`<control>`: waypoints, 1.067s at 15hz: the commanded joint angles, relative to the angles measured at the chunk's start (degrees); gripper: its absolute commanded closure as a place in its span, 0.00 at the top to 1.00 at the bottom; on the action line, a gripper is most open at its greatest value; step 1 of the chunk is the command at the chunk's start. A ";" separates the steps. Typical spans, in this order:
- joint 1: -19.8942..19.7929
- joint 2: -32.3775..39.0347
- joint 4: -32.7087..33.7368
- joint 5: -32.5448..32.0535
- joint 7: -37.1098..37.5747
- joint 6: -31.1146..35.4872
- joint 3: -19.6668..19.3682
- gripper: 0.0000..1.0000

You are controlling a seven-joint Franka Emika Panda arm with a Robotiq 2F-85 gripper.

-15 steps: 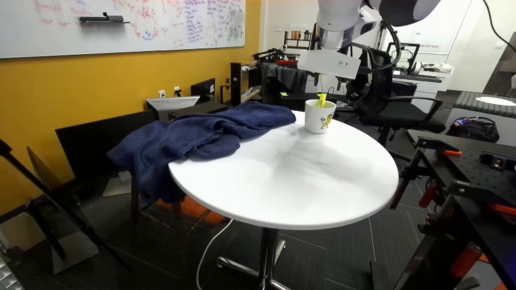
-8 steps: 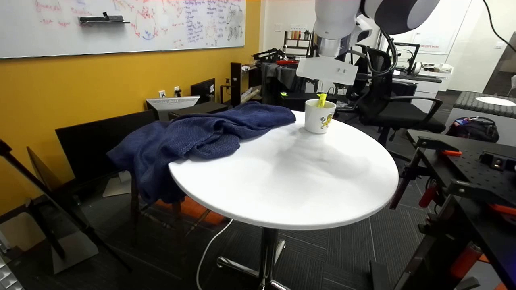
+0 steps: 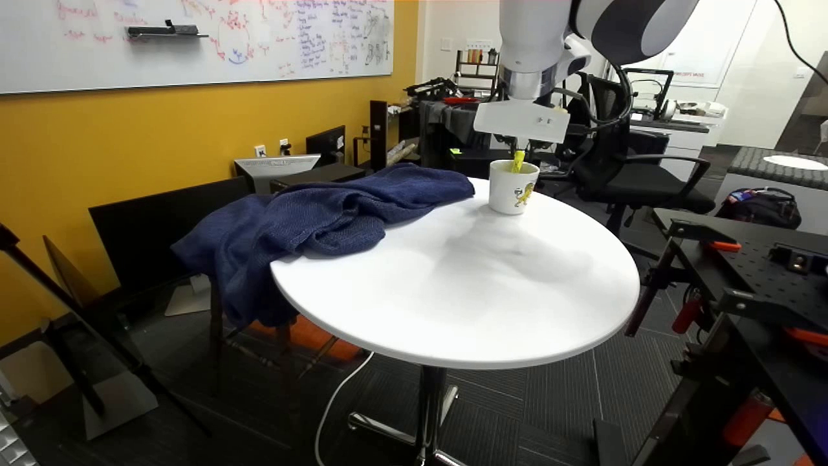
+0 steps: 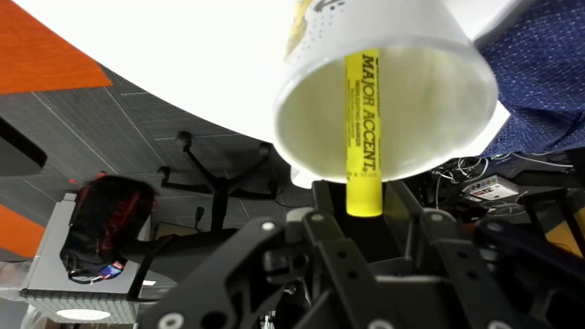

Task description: Pick up the marker from the cup and put it on the table

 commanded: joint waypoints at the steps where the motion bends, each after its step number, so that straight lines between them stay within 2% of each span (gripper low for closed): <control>1: 0.30 1.24 1.61 1.69 -2.29 0.73 -0.92 0.41; 2: 0.33 1.42 1.75 1.81 -2.29 0.70 -0.99 0.44; 5: 0.39 1.80 2.11 2.13 -2.38 0.62 -1.10 0.41; 6: 0.42 1.91 2.23 2.21 -2.38 0.58 -1.12 0.32; 7: 0.47 1.94 2.31 2.18 -2.31 0.53 -1.15 0.16; 8: 0.51 1.98 2.40 2.14 -2.24 0.46 -1.19 0.14; 10: 0.66 1.67 2.34 1.94 -2.04 0.22 -1.23 0.01; 12: 0.80 1.24 2.19 1.73 -1.81 0.07 -1.26 0.05; 16: 1.67 -1.12 0.91 0.67 -0.67 -1.05 -1.28 0.05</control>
